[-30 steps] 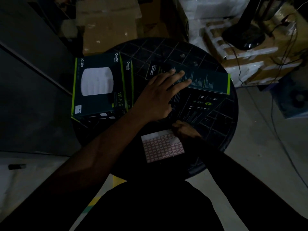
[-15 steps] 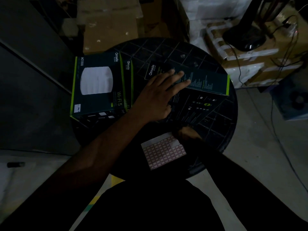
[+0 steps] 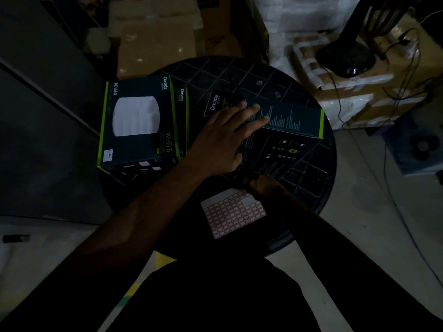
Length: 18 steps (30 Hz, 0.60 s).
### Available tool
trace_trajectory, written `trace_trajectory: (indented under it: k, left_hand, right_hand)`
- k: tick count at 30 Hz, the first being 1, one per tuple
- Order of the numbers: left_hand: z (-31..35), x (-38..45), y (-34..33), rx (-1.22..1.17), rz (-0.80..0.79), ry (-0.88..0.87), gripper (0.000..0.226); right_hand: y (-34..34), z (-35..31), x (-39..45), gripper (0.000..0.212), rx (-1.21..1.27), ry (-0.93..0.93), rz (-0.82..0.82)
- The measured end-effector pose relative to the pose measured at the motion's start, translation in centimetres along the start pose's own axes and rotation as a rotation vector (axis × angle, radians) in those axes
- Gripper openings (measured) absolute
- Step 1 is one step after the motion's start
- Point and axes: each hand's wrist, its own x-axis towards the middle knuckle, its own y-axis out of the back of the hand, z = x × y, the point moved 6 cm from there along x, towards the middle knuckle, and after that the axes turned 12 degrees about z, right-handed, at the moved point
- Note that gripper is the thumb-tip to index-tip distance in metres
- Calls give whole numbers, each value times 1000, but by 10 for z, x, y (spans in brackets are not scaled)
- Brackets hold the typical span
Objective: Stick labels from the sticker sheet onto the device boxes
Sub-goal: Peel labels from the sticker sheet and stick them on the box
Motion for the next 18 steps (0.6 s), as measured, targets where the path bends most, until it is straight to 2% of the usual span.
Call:
trace_trajectory:
  k: [2, 4, 8, 13, 16, 18]
  left_hand:
    - [0, 0, 0, -5, -8, 5, 99]
    - [0, 0, -1, -12, -16, 11, 100]
    - [2, -1, 0, -24, -12, 7, 100]
    - [3, -1, 1, -9, -7, 3, 100]
    - [2, -1, 1, 2, -13, 5, 100]
    - [3, -2, 1, 3, -17, 7, 100]
  right_hand:
    - [-6, 10, -2, 32, 28, -73, 4]
    - [-9, 14, -8, 29, 54, -69, 27]
    - [-12, 16, -17, 13, 286, -191, 69]
    - [-12, 26, -28, 7, 615, -511, 302]
    - [-27, 40, -42, 10, 594, -855, 305]
    - [-35, 46, -50, 10, 635, -989, 316]
